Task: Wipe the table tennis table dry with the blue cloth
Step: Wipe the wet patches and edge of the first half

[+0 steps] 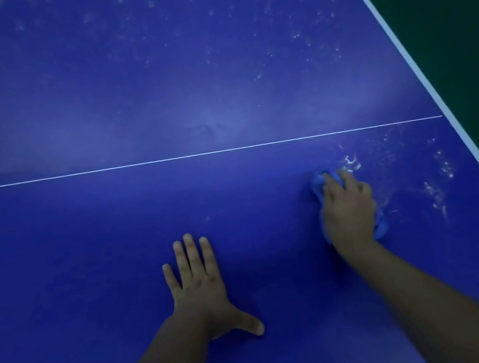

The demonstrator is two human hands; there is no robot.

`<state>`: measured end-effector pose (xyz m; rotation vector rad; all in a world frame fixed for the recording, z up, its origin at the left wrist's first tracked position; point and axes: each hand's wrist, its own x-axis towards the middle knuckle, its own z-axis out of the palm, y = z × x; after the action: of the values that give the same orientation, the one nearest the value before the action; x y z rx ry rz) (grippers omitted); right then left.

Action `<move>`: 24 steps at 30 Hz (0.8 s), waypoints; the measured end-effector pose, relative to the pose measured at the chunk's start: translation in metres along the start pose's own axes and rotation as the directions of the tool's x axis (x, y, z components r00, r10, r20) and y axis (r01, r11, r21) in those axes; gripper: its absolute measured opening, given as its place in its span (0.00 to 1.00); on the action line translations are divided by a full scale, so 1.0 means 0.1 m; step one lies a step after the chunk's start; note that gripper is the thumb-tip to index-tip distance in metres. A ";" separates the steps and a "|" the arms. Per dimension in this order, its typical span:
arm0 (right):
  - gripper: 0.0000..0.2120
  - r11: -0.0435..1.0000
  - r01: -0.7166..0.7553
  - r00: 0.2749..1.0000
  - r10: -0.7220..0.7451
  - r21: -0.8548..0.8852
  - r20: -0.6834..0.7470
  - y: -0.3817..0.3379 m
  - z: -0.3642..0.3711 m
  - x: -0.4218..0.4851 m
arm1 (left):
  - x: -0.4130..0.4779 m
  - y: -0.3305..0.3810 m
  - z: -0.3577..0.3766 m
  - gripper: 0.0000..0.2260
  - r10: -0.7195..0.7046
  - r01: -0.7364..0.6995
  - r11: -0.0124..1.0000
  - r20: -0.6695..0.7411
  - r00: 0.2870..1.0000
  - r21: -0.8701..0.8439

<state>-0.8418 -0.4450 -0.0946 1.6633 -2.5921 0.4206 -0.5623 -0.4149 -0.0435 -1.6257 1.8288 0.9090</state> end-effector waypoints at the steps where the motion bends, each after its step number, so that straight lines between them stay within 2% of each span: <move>1: 0.23 0.997 -0.049 0.999 0.049 0.065 -0.008 0.02 -0.06 0.03 | 0.00 0.00 0.00 0.78 -0.001 0.001 1.000 0.002 1.000 0.001; 3: 0.21 0.986 -0.053 0.998 0.057 0.159 -0.020 -0.20 -0.14 -0.04 | -0.01 0.00 -0.01 0.79 -0.010 0.010 1.000 0.006 1.000 0.002; 4: 0.19 0.983 0.006 0.999 0.002 0.183 -0.045 -0.42 -0.14 -0.16 | -0.01 0.01 -0.01 0.79 -0.012 0.012 1.000 0.006 1.000 0.003; 6: 0.20 0.957 0.204 0.979 -0.196 0.208 -0.057 -0.98 -0.08 -0.46 | -0.01 0.01 -0.01 0.79 -0.011 0.011 1.000 0.010 1.000 0.001; 8: 0.21 0.886 0.407 0.904 -0.426 0.220 0.042 -1.45 0.03 -0.78 | -0.01 0.00 0.00 0.78 -0.003 0.003 1.000 0.012 1.000 -0.003; 9: 0.21 0.854 0.470 0.864 -0.497 0.223 0.078 -1.55 0.10 -0.87 | -0.02 0.00 0.00 0.78 -0.001 0.001 1.000 0.009 1.000 -0.005; 10: 0.20 0.847 0.484 0.855 -0.511 0.220 0.086 -1.56 0.16 -0.84 | -0.02 0.00 -0.01 0.78 -0.002 0.002 1.000 0.006 1.000 -0.010; 11: 0.18 0.869 0.461 0.877 -0.477 0.182 0.060 -1.51 0.23 -0.72 | -0.01 0.00 0.00 0.79 -0.003 0.003 1.000 -0.001 1.000 -0.012; 13: 0.16 0.951 0.286 0.956 -0.292 0.118 0.038 -1.37 0.32 -0.34 | 0.01 0.01 0.01 0.79 0.002 -0.002 1.000 -0.023 1.000 -0.004; 15: 0.15 0.981 0.149 0.987 -0.155 0.122 0.042 -1.31 0.37 0.05 | 0.01 0.00 0.02 0.79 0.007 -0.007 1.000 -0.037 0.999 0.003; 17: 0.16 0.971 0.188 0.973 -0.205 0.144 0.109 -1.38 0.39 0.35 | 0.01 0.00 0.03 0.79 0.014 -0.014 1.000 -0.046 0.999 -0.002; 19: 0.20 0.934 0.328 0.910 -0.353 0.142 0.217 -1.57 0.36 0.47 | -0.01 0.00 0.04 0.79 0.028 -0.029 0.999 -0.065 0.998 -0.020; 21: 0.29 0.853 0.482 0.804 -0.522 0.199 0.285 -1.80 0.31 0.39 | -0.08 -0.04 0.06 0.78 0.073 -0.082 0.994 -0.118 0.990 -0.071; 23: 0.34 0.741 0.626 0.681 -0.671 0.243 0.294 -1.95 0.29 0.08 | -0.19 -0.17 0.20 0.75 0.110 -0.154 0.972 -0.234 0.966 -0.179; 24: 0.32 0.688 0.675 0.633 -0.725 0.265 0.270 -1.94 0.29 -0.13 | -0.26 -0.24 0.29 0.73 0.104 -0.171 0.960 -0.283 0.953 -0.223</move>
<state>-0.6589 -0.5164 -0.0840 2.8321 -1.8283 0.2633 -0.5359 -0.3770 -0.0454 -1.8671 2.1059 1.0537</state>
